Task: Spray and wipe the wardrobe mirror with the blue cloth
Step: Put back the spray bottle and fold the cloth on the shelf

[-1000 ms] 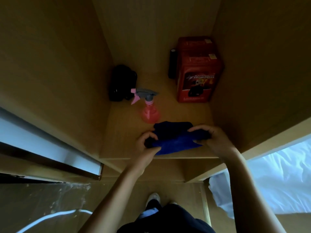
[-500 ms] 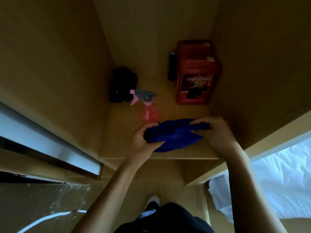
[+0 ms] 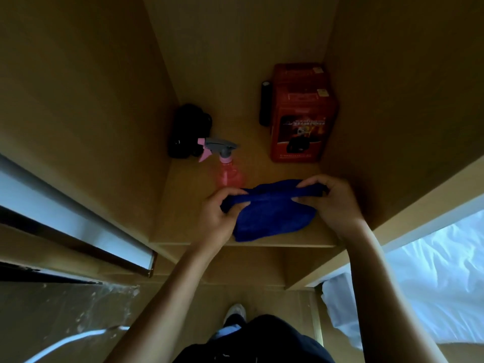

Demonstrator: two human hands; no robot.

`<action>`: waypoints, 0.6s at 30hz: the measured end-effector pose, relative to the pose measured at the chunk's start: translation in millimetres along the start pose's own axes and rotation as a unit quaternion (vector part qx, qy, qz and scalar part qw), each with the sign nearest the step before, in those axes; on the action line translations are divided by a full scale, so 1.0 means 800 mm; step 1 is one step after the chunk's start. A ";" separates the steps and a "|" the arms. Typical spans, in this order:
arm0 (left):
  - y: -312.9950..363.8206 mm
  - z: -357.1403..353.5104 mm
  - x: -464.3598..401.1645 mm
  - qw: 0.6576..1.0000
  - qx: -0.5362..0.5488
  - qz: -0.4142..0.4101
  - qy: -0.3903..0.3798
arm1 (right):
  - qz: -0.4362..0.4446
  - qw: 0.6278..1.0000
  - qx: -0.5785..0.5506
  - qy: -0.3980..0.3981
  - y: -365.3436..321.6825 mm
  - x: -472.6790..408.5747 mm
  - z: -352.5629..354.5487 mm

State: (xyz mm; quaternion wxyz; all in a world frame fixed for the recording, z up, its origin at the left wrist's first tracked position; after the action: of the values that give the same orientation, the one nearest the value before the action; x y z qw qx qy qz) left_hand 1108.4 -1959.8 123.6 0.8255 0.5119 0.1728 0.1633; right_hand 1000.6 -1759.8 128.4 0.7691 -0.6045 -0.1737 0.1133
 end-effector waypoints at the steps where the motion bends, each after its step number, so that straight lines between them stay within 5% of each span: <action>1: 0.007 0.006 -0.003 1.000 0.005 0.005 0.008 | 0.009 1.000 -0.003 0.005 -0.004 -0.001 0.002; 10: 0.098 0.086 -0.019 0.997 0.057 -0.039 0.038 | 0.062 0.992 -0.064 -0.085 -0.079 -0.002 -0.018; 18: 0.097 0.148 -0.001 0.997 -0.006 0.062 -0.052 | 0.143 0.974 -0.097 -0.147 -0.132 0.026 -0.067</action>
State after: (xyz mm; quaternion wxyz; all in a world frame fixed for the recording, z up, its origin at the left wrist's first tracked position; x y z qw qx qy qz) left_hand 1154.3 -2020.9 243.3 0.8247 0.5245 0.0966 0.1882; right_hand 1037.8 -1825.2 222.0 0.6485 -0.6717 -0.2066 0.2925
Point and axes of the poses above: each hand's wrist, its own x-axis away from the middle knuckle, its own z-axis out of the back of the hand, y = z × x, the point moved 9 cm from there along -x, towards the middle knuckle, and after that the axes turned 4 degrees about -x, right-handed, at the moved point
